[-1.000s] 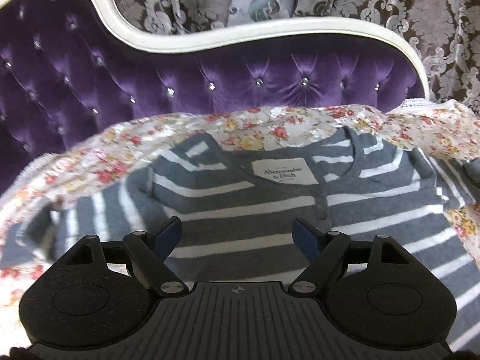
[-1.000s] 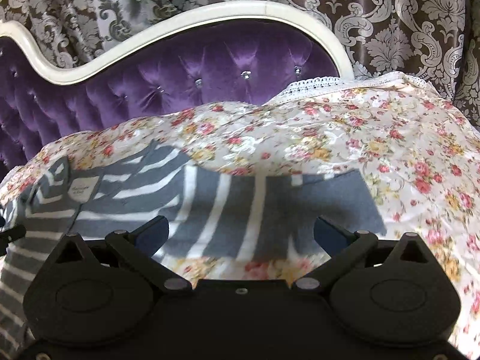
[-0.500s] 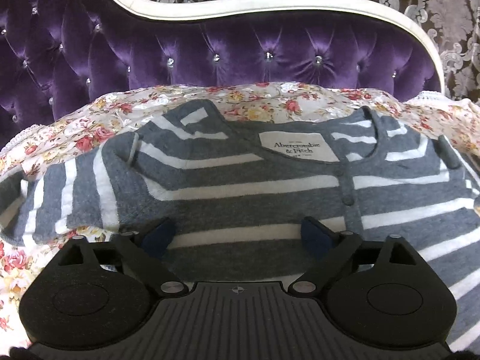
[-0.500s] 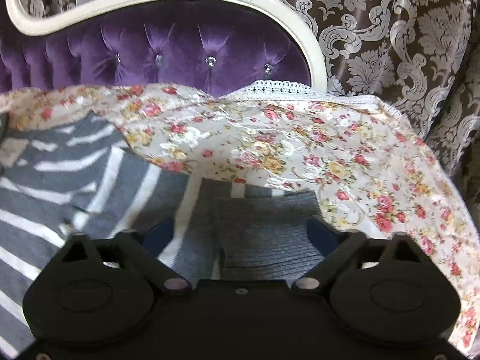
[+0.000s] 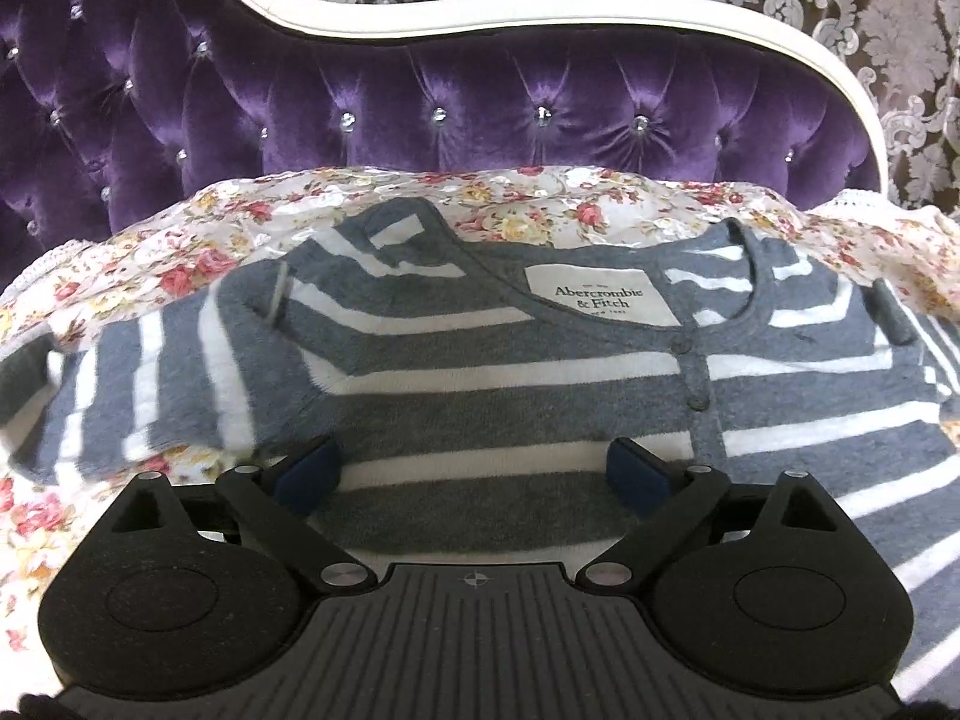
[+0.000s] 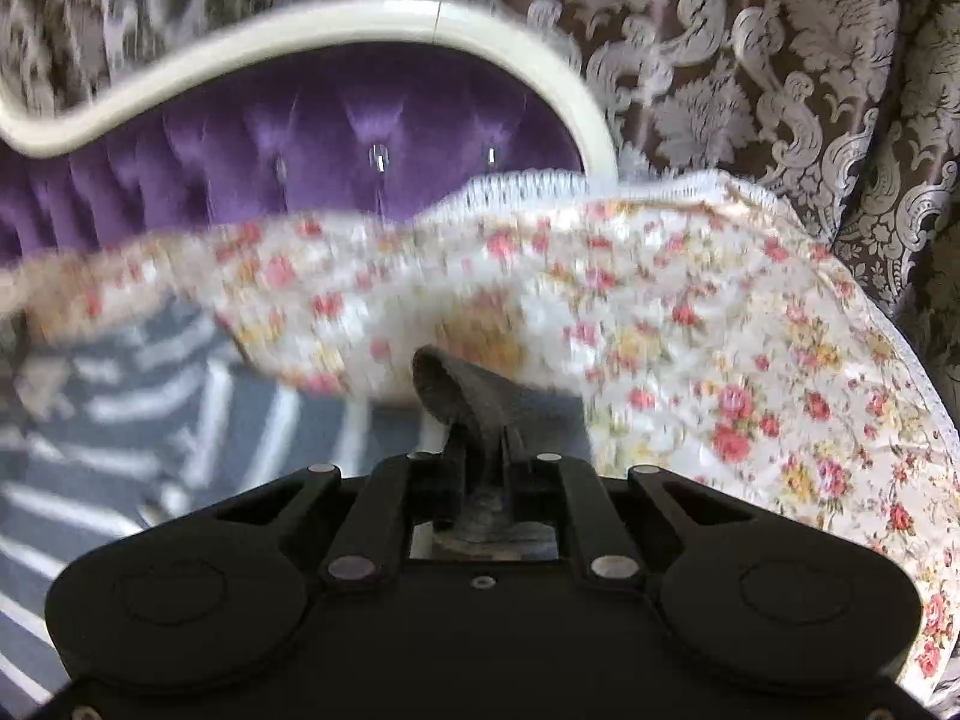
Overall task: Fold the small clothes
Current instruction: 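Lift the cuff with the right gripper and lay the sleeve across the body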
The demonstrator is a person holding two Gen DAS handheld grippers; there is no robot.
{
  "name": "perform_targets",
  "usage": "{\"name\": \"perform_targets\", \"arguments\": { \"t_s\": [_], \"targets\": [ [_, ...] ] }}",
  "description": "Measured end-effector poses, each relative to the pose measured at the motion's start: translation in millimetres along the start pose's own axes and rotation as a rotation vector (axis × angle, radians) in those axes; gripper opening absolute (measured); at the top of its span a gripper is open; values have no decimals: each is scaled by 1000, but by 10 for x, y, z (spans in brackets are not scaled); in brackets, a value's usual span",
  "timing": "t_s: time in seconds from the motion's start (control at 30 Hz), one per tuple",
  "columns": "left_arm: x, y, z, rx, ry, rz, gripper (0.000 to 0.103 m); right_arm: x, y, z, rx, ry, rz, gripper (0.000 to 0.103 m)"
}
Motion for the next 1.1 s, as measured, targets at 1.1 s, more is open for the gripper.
{"name": "perform_targets", "arguments": {
  "t_s": [1.1],
  "targets": [
    [-908,632,-254,-14,5,42,96,-693,3452,-163,-121,43,606,21]
  ]
}}
Point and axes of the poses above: each gripper's, at about its wrist camera, not at the fingertips, and x roughly the way its jaws point, y to its left, z to its top, the point moved 6 cm from there along x, roughly the way its jaws point, and after that the axes turned 13 degrees about -z, right-handed, at the moved point
